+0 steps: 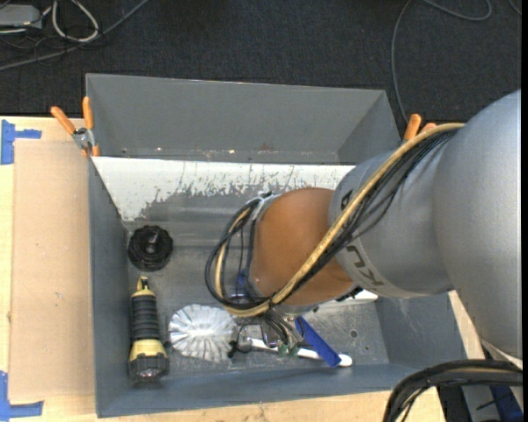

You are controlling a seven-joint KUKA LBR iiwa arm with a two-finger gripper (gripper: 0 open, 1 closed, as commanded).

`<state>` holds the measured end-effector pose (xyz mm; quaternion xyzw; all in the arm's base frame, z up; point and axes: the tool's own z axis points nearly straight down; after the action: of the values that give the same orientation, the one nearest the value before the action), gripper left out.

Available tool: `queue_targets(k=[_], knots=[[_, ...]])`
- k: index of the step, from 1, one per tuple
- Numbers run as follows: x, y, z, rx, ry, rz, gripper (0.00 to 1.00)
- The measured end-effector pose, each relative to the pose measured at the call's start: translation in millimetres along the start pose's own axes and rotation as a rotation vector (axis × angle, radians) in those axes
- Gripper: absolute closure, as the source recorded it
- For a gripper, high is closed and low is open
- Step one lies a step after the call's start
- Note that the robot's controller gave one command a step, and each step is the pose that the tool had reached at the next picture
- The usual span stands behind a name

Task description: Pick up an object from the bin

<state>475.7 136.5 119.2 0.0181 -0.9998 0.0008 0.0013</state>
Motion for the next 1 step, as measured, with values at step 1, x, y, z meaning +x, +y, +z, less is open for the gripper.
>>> queue_targets(k=[1], knots=[[0.6,-0.4,-26.0,0.000,0.002,0.001,1.00]])
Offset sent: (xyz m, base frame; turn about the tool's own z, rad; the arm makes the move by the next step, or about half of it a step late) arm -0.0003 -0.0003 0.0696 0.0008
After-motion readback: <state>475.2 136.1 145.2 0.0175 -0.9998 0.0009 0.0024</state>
